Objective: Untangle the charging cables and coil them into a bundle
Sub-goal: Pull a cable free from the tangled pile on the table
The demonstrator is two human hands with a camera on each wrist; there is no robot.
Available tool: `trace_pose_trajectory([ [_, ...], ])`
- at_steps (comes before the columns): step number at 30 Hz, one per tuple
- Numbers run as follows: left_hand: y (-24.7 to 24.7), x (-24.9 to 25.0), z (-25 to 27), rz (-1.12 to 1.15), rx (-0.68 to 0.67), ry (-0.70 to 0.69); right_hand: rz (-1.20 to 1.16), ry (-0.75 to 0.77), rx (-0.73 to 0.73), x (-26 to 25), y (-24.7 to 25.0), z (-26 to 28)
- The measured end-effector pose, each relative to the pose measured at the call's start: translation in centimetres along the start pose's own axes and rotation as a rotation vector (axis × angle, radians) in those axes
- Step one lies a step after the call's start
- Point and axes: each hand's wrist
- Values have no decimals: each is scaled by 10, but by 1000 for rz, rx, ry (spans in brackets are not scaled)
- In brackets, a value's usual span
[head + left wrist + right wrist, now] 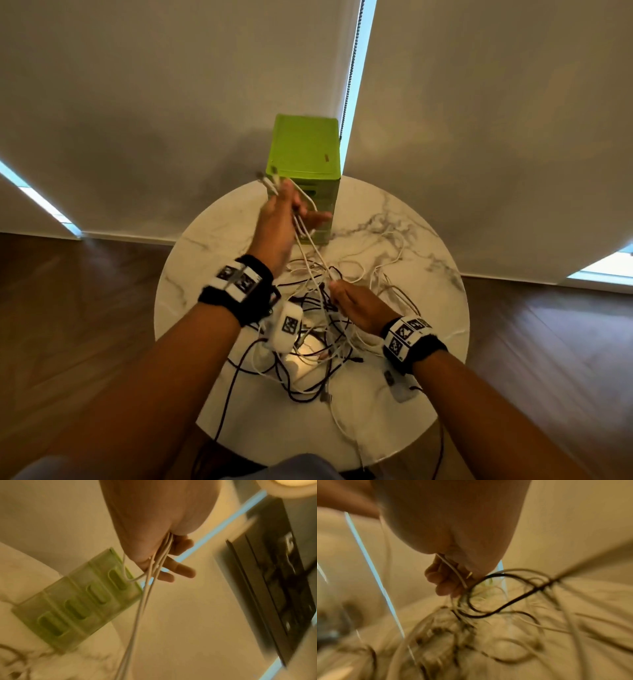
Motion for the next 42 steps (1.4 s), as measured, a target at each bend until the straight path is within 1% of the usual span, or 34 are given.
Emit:
trace_pose_trajectory([
  [1,6,11,-5,31,27,-31,37,-9,-14,15,-2,6],
  [3,19,29,-11,4,63,-90,49,-21,5,37,-2,15],
  [5,27,38,-13,-40,62,-128,19,-64,25,42,8,14],
  [7,33,37,-9,-163,39,-122,26,-117,57,37,22,6],
  [9,36,26,-1,-405,-22,-69,29,-116,169,23,36,-6],
  [11,38,7,7,-648,-127,58,-44,-85,307,2,49,-18],
  [12,37,-4,12,-714,-167,135,-92,-53,338,-12,55,-23],
  [14,31,-23,19,-727,-195,270,-123,15,301,-40,63,-28],
  [15,27,-29,21,-683,-185,302,-92,44,253,-53,64,-28],
  [17,19,-37,22,-557,-139,280,-24,77,140,-68,64,-21],
  [19,11,-37,19,-430,-94,244,-2,49,46,-70,63,-9],
  [21,0,-35,19,-370,-125,238,14,-9,26,-62,62,6],
  [22,-5,-36,20,-381,-168,228,12,-50,56,-57,62,15],
  [23,-11,-35,21,-394,-210,207,-1,-86,102,-50,64,24],
  [25,-21,-38,24,-397,-259,173,6,-176,250,-33,65,47],
  [27,-30,-40,24,-313,-272,162,13,-313,340,-6,66,76],
  [28,-33,-41,24,-240,-289,162,25,-410,318,8,66,91],
  [30,-45,-43,26,-87,-378,207,38,-613,202,41,57,126],
  [31,-51,-44,30,-21,-428,245,38,-692,140,55,51,141],
  [32,-59,-47,36,17,-483,290,47,-760,111,61,42,157],
  [33,-65,-51,42,33,-529,322,77,-789,107,67,32,168],
  [34,-73,-57,49,30,-570,348,126,-791,147,68,21,176],
  [35,-81,-63,58,22,-606,372,172,-777,217,65,8,184],
  [36,-88,-71,64,14,-628,387,204,-739,276,57,-1,186],
  [37,-94,-80,72,3,-650,399,185,-663,319,46,-12,189],
  [39,-101,-96,81,-28,-679,397,22,-477,341,17,-24,183],
  [41,-106,-110,88,-72,-709,391,-151,-387,327,-10,-33,179],
  [42,-108,-115,91,-99,-720,392,-203,-373,345,-18,-37,181],
])
Point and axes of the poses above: each hand's wrist, its own z-axis away from the middle knuckle, its own y-axis out of the back of the hand, x = y × z, and after that the axes turned 7 degrees about -x, right-handed
